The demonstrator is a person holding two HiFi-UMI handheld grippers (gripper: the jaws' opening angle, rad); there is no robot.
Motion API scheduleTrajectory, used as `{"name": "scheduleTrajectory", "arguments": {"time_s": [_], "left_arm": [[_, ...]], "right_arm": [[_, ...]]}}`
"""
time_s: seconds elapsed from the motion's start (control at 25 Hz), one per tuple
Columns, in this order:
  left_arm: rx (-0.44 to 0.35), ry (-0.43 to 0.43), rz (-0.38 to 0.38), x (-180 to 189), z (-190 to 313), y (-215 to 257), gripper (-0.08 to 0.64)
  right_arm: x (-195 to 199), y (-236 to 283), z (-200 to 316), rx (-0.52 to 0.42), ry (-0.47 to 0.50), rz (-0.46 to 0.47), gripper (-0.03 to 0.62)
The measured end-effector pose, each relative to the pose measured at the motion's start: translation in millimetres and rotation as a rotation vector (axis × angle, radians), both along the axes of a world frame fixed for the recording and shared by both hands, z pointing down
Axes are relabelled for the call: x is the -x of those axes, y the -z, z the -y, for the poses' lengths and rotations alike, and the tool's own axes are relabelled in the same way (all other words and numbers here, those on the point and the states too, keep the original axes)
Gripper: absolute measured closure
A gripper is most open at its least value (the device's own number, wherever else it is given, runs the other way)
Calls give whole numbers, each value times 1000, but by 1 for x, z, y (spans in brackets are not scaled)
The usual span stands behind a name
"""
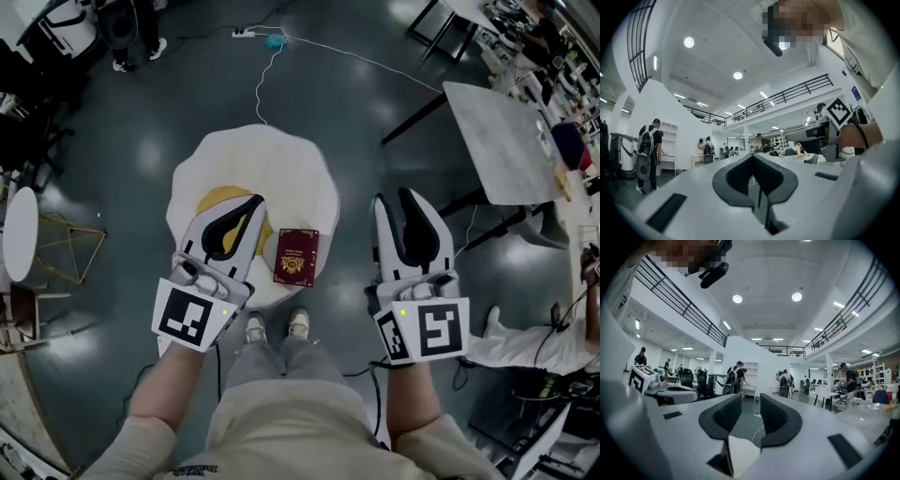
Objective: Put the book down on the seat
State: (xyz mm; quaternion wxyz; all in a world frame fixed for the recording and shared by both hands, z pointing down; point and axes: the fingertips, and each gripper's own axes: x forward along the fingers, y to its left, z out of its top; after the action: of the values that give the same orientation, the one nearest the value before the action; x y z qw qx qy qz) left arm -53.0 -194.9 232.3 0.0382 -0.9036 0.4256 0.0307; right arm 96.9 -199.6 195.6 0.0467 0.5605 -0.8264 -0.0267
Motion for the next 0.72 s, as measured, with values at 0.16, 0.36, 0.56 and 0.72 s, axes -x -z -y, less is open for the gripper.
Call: {"name": "scheduleTrajectory", "arguments": {"time_s": [0.16, 0.36, 0.56, 0.72], "left_arm": [[-22, 24, -16, 16, -16, 53, 555], [-74, 36, -26, 33, -35, 96, 555], [-104, 69, -39, 46, -49, 102, 555], [-20, 79, -61, 56, -61, 81, 555]], "right_arm": [[14, 51, -19, -80, 47, 17, 494], [35, 85, -42, -155, 100, 22, 517], [59, 86, -59, -135, 192, 24, 577], [72, 75, -75, -111, 210, 107, 588]]}}
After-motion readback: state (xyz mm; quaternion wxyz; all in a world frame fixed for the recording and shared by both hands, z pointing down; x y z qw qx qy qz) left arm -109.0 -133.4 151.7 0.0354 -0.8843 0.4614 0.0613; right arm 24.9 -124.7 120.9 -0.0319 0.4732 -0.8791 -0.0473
